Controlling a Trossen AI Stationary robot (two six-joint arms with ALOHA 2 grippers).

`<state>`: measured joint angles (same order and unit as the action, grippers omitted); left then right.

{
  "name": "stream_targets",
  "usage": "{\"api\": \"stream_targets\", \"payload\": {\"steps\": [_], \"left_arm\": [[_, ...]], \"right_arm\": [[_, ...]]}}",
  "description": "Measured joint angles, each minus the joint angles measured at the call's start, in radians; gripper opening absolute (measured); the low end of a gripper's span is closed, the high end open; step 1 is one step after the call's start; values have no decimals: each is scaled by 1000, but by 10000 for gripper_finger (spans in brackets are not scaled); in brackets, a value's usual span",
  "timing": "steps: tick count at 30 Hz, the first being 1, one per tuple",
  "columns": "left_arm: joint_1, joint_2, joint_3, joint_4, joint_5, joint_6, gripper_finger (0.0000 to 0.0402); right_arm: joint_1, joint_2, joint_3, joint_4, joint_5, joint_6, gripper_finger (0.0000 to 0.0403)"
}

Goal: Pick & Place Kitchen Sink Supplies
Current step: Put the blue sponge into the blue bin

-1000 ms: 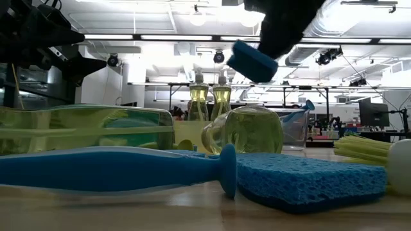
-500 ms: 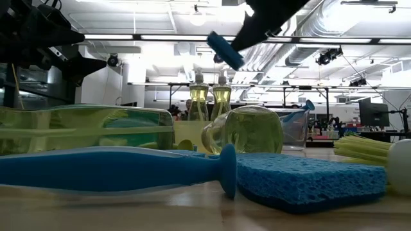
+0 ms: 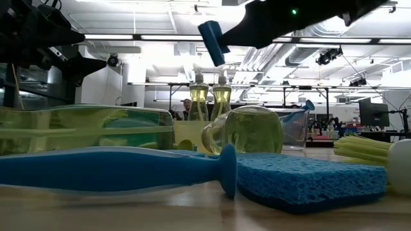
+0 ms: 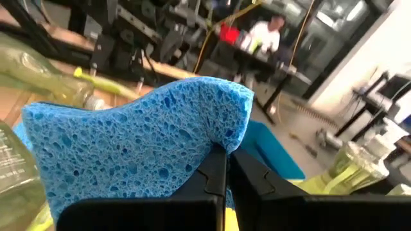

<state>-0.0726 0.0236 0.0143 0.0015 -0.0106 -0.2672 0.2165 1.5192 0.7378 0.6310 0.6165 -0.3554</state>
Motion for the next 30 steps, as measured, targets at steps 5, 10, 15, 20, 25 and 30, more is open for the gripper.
{"api": "stream_targets", "payload": {"steps": [5,10,15,20,25,30], "left_arm": [[0,0,0,0,0,0,340],[0,0,0,3,0,0,340],[0,0,0,4,0,-13,340],[0,0,0,2,-6,-31,340],[0,0,0,10,-60,-21,340],[0,0,0,29,-168,-12,340]], "right_arm": [[0,0,-86,151,-26,-25,0],[0,0,-94,152,-27,-30,0],[0,0,-94,152,-39,-46,0],[-1,0,-94,152,-53,-53,0],[-2,0,-94,152,-72,-50,0],[-14,0,-94,152,-84,-49,0]]}}
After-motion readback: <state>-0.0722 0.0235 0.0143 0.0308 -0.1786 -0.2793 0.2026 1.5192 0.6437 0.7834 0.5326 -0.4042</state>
